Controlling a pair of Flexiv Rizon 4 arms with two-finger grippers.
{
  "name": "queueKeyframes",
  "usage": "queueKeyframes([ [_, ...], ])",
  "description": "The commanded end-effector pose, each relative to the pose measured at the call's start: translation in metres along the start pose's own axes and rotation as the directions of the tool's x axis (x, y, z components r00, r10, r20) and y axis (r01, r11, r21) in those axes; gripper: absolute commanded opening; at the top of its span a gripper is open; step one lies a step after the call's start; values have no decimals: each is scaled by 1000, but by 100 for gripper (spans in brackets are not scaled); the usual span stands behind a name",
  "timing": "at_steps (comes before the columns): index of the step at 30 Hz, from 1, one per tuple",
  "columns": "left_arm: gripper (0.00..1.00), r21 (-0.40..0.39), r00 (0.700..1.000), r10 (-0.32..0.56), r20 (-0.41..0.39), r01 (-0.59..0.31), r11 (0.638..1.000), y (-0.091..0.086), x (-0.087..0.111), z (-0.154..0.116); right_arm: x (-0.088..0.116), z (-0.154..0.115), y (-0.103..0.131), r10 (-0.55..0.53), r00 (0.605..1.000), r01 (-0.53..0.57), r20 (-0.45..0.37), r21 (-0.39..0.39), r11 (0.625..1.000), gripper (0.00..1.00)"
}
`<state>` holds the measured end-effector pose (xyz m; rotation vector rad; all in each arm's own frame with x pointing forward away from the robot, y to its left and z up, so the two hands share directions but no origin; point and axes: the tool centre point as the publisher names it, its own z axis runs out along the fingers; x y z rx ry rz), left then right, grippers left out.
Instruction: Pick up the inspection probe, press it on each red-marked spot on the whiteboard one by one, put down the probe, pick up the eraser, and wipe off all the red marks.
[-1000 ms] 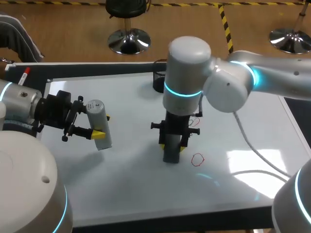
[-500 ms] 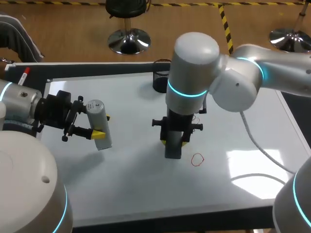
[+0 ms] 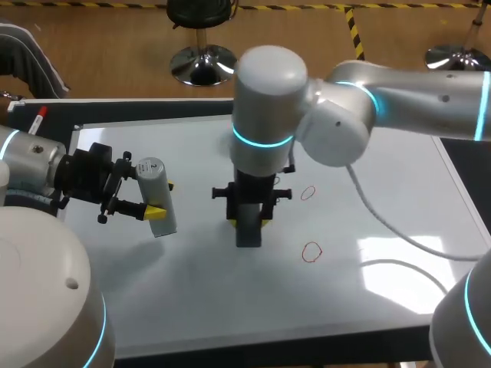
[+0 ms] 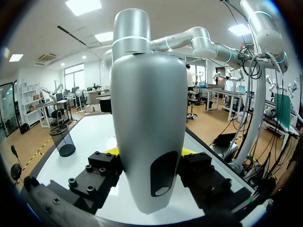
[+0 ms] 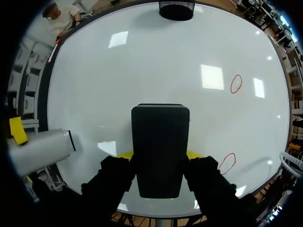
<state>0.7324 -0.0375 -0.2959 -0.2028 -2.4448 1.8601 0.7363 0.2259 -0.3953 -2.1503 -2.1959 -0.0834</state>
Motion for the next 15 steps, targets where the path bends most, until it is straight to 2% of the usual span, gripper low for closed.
queueKeyframes([
  [1,0,0,1000,3,4,-3,1000,-1,1,0,23,15,8,-12,999,11,41,20,1000,0],
  [15,0,0,1000,3,4,-3,1000,-1,1,0,28,31,8,-34,999,32,35,42,999,0],
])
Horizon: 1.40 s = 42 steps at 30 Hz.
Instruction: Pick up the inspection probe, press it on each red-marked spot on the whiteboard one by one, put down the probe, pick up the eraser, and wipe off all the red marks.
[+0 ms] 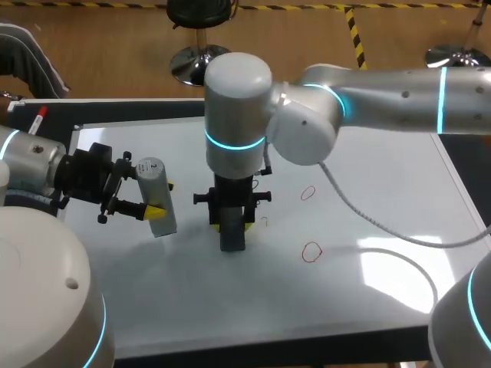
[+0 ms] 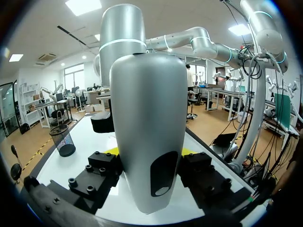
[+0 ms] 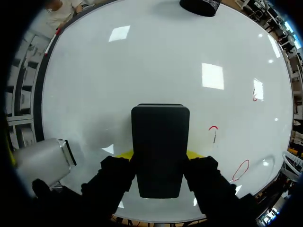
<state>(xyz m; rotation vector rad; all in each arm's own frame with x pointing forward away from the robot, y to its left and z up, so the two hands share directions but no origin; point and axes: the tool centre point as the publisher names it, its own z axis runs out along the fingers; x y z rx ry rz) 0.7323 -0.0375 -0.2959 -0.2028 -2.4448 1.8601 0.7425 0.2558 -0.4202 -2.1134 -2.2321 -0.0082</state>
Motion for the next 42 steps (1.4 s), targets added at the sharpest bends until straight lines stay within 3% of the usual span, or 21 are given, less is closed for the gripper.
queueKeyframes([
  [1,0,0,1000,3,4,-3,1000,-1,1,0,0,4,1,-1,1000,1,2,4,1000,0],
  [31,0,0,1000,3,4,-3,1000,-1,1,0,-70,19,-10,107,994,-107,-1,36,994,0],
  [42,0,0,1000,3,4,-3,1000,-1,1,0,-93,4,-17,153,988,-154,12,29,988,0],
])
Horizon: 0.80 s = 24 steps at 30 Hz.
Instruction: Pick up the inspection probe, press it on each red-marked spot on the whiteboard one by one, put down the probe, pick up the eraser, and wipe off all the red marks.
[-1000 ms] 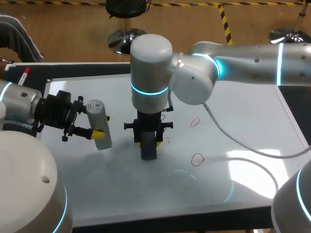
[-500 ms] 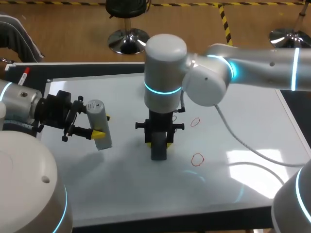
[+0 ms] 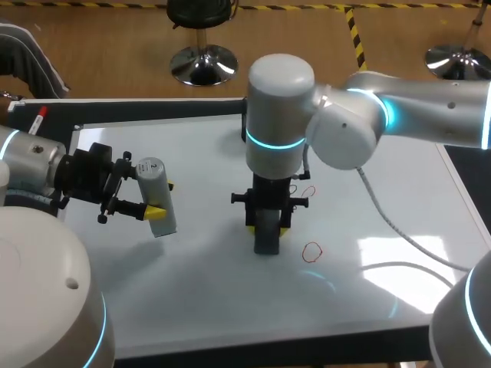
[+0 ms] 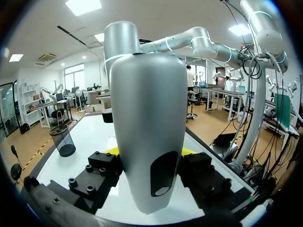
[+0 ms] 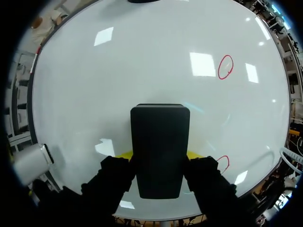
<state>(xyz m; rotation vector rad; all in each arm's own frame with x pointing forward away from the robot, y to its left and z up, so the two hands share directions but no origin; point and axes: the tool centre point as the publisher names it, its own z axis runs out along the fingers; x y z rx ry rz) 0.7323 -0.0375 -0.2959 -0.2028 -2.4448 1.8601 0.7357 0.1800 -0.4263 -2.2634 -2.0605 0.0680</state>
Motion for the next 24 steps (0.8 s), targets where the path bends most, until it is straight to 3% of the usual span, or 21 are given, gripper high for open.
queueKeyframes([
  [1,0,0,1000,3,4,-3,1000,-1,1,0,-20,1,-3,7,1000,-7,-14,-11,1000,0],
  [8,0,0,1000,3,4,-3,1000,-1,1,0,-28,-14,-8,15,1000,-16,-23,-30,999,0],
  [16,0,0,1000,3,4,-3,1000,-1,1,0,-22,-36,-18,-21,1000,20,-23,-55,998,0],
  [24,0,0,1000,3,4,-3,1000,-1,1,0,-21,-45,-30,-111,994,110,-19,-28,993,0],
])
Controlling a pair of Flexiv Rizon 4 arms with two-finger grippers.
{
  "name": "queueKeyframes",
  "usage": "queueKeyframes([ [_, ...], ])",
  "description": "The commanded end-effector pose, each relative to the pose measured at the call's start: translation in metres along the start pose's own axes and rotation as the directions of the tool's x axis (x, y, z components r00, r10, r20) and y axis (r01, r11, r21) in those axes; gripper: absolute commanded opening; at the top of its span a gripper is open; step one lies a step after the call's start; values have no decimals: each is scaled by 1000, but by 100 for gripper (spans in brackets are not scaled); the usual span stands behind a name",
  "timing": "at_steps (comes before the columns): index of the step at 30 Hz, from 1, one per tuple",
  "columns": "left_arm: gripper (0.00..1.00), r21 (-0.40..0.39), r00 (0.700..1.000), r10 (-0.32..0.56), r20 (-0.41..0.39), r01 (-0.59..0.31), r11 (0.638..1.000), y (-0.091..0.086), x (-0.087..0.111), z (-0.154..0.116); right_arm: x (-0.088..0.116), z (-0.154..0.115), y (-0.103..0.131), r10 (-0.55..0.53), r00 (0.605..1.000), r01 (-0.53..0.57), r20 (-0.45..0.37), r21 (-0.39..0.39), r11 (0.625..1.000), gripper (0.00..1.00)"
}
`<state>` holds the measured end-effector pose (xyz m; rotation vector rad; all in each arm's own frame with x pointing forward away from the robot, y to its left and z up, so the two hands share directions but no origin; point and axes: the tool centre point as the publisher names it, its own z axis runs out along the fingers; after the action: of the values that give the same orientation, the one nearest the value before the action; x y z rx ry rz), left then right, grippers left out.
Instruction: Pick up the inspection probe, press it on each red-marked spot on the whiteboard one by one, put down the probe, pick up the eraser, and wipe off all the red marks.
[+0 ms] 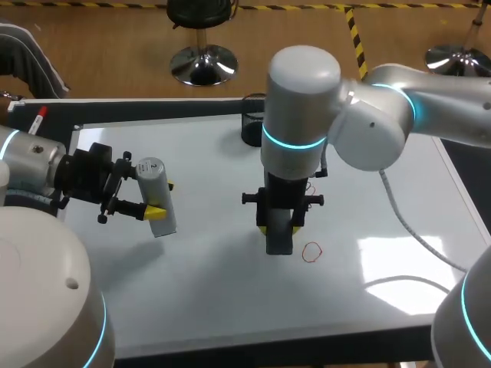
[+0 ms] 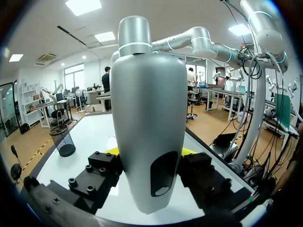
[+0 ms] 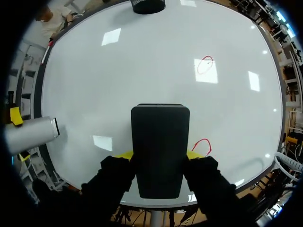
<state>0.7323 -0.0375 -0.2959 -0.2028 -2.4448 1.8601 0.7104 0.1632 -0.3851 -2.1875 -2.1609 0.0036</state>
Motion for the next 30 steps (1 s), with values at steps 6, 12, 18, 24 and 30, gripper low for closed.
queueKeyframes([
  [6,0,0,1000,3,4,-3,1000,-1,1,0,-3,-21,-18,-58,997,58,-58,1,998,0],
  [12,0,0,1000,3,4,-3,1000,-1,1,0,-3,-21,-18,-58,997,58,-58,1,998,0],
  [18,0,0,1000,3,4,-3,1000,-1,1,0,-3,-21,-18,-58,997,58,-58,1,998,0],
  [24,0,0,1000,3,4,-3,1000,-1,1,0,-3,-21,-18,-58,997,58,-58,1,998,0],
  [30,0,0,1000,3,4,-3,1000,-1,1,0,-6,-20,-18,-57,997,58,-57,14,998,0],
])
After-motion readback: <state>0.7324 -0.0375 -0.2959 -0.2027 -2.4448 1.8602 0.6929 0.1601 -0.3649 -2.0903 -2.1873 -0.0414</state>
